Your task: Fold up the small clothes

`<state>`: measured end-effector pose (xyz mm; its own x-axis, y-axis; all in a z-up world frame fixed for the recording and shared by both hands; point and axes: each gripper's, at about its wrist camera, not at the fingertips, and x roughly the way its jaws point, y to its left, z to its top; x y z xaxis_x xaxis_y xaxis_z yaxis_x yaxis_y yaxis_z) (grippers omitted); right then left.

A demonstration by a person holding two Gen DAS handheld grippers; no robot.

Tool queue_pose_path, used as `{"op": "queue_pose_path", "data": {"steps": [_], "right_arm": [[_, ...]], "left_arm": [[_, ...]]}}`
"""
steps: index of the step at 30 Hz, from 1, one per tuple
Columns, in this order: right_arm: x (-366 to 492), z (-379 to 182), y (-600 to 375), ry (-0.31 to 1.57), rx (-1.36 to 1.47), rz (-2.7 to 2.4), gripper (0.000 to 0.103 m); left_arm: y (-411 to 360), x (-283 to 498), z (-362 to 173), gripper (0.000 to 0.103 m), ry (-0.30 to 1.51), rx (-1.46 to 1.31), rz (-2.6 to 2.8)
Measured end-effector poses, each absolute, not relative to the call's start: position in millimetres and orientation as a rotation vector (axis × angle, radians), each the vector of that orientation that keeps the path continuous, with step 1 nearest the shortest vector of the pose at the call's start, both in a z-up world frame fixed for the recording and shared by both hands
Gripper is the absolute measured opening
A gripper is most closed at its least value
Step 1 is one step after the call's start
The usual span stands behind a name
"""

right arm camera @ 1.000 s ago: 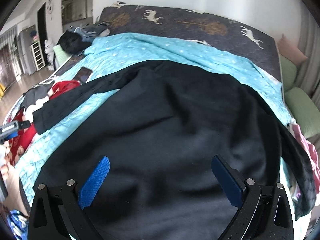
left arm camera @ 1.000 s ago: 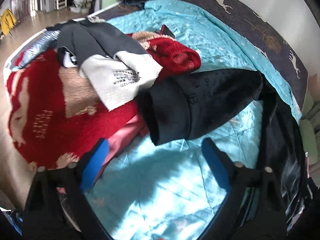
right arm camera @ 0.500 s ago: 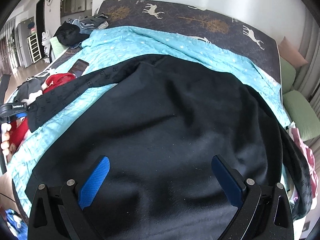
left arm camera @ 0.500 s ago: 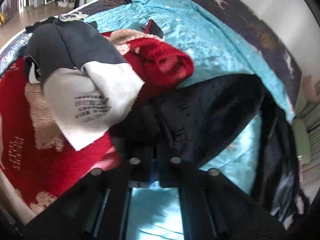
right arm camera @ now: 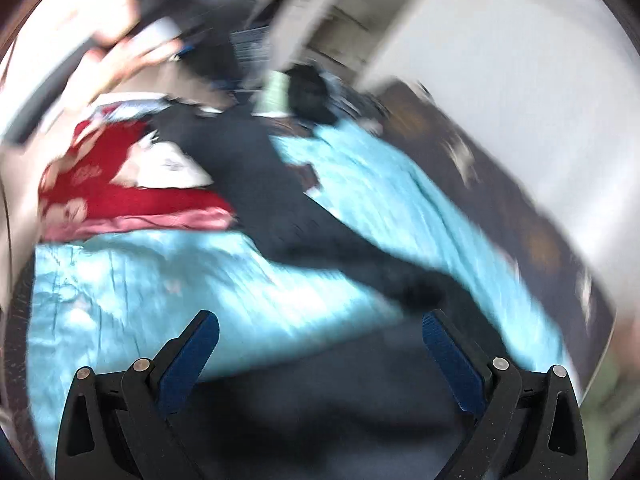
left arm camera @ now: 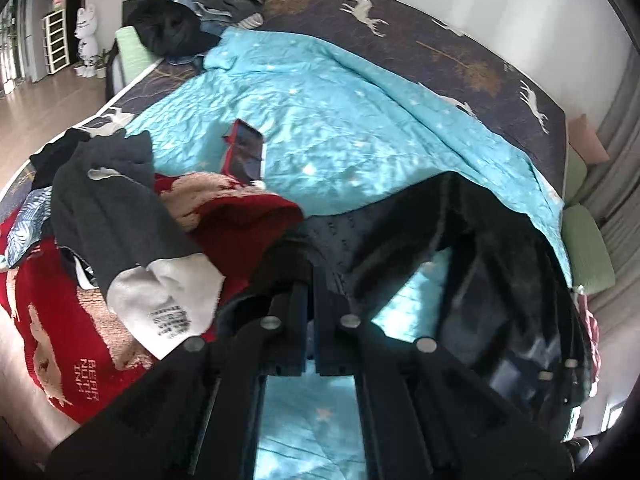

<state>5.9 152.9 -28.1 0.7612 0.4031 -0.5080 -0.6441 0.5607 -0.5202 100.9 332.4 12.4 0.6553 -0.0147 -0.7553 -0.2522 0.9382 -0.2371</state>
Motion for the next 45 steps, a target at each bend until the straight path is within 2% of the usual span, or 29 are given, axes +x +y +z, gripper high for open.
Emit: {"op": "queue_pose_path", "data": {"steps": [4,6,7,9,10,11,14,16,17,18,20,21,22,25,30,34,37,38,39,40,45], "right_arm": [[9.7,-50.1,215.5,0.189,-0.924,0.544,0.1],[16.6,-57.9,234.7,0.165,-0.958,0.51,0.093],[20.2,-59.4,239.3,0.16,-0.962,0.498,0.086],[32.1,-61.1,255.0,0.155,-0.964,0.469,0.054],[37.5,-60.5,259.5,0.162,-0.962,0.464,0.007],[44.6,-57.5,261.8,0.195,-0.947,0.464,0.0],[71.9,-26.1,247.3,0.327,-0.733,0.53,0.0],[87.8,-4.4,230.3,0.352,-0.632,0.511,0.0],[98.1,7.3,216.8,0.375,-0.572,0.503,0.0],[105.6,14.5,207.1,0.408,-0.527,0.511,0.0],[118.8,21.2,184.0,0.498,-0.46,0.598,0.0],[120.4,19.4,172.9,0.531,-0.449,0.645,0.0],[116.8,15.7,160.8,0.542,-0.466,0.662,0.001],[105.7,-3.9,145.3,0.581,-0.541,0.689,0.005],[108.1,-28.5,133.6,0.75,-0.451,0.769,0.006],[96.0,-32.8,137.8,0.743,-0.476,0.779,0.023],[87.7,-31.5,138.4,0.733,-0.485,0.79,0.026],[85.7,-31.8,138.4,0.729,-0.492,0.789,0.028],[84.7,-31.2,137.9,0.727,-0.495,0.788,0.031],[83.2,-31.3,138.6,0.725,-0.502,0.782,0.036],[76.1,-36.0,153.4,0.661,-0.605,0.745,0.051]], "left_arm": [[325.6,99.0,26.4,0.003,0.849,-0.316,0.13],[322.9,99.0,34.6,0.002,0.839,-0.3,0.134],[321.5,98.6,39.4,0.002,0.831,-0.294,0.134],[318.9,99.8,49.3,0.002,0.813,-0.283,0.138],[317.9,101.3,55.7,0.002,0.803,-0.279,0.139],[316.1,103.7,62.0,0.002,0.793,-0.275,0.138],[307.1,114.4,82.8,0.002,0.768,-0.246,0.133],[299.3,116.4,95.2,0.003,0.74,-0.214,0.124],[296.7,113.9,97.3,0.01,0.726,-0.206,0.122],[296.9,109.6,96.6,0.017,0.717,-0.21,0.118],[303.0,96.8,83.0,0.069,0.72,-0.222,0.118],[307.5,89.7,70.5,0.076,0.729,-0.226,0.139],[314.4,81.8,50.8,0.078,0.753,-0.225,0.175],[340.8,66.8,-7.5,0.078,0.864,-0.32,0.204],[391.5,65.8,-99.9,0.077,0.984,-0.638,0.173],[398.1,87.3,-123.5,0.077,0.982,-0.584,0.209],[404.8,103.3,-129.3,0.077,0.955,-0.614,0.214],[406.3,107.7,-130.7,0.071,0.941,-0.633,0.198],[409.0,112.6,-131.1,0.056,0.93,-0.647,0.177],[409.7,118.8,-131.9,0.012,0.939,-0.641,0.15],[404.2,124.5,-103.4,0.013,0.965,-0.596,0.167]]}}
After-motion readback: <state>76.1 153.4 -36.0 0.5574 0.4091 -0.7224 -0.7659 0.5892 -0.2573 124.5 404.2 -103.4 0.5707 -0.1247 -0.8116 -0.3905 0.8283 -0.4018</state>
